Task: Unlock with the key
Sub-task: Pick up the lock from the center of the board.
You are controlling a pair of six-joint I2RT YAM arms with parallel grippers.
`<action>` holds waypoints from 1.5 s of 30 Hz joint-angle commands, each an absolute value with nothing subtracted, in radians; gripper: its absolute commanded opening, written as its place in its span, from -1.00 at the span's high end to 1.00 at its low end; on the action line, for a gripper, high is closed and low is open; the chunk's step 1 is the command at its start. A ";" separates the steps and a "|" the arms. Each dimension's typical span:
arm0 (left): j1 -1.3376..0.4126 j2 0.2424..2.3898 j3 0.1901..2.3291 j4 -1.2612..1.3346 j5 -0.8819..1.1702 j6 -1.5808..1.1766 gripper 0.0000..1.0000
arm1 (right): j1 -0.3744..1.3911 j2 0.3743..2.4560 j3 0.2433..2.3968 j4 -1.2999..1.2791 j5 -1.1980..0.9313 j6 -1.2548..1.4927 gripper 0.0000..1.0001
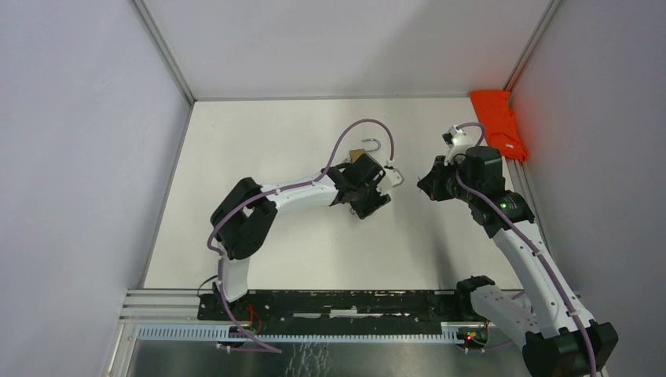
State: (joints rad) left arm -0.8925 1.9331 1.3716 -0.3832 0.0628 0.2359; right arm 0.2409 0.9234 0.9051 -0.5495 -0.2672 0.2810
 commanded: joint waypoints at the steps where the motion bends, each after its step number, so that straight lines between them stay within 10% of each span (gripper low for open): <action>1: -0.890 1.957 1.391 -0.404 0.087 0.296 -0.31 | 0.239 0.909 0.949 -0.582 -0.225 0.263 1.00; 35: -0.839 2.034 1.337 -0.343 0.188 0.276 -0.27 | 0.237 0.893 0.996 -0.596 -0.219 0.264 1.00; 45: -0.839 2.052 1.358 -0.388 0.188 0.269 0.41 | 0.237 0.891 0.978 -0.574 -0.224 0.266 1.00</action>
State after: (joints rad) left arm -0.8398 2.0079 1.3468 -0.3386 0.1638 0.2588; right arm 0.2401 0.9047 0.9501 -0.6067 -0.2337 0.2668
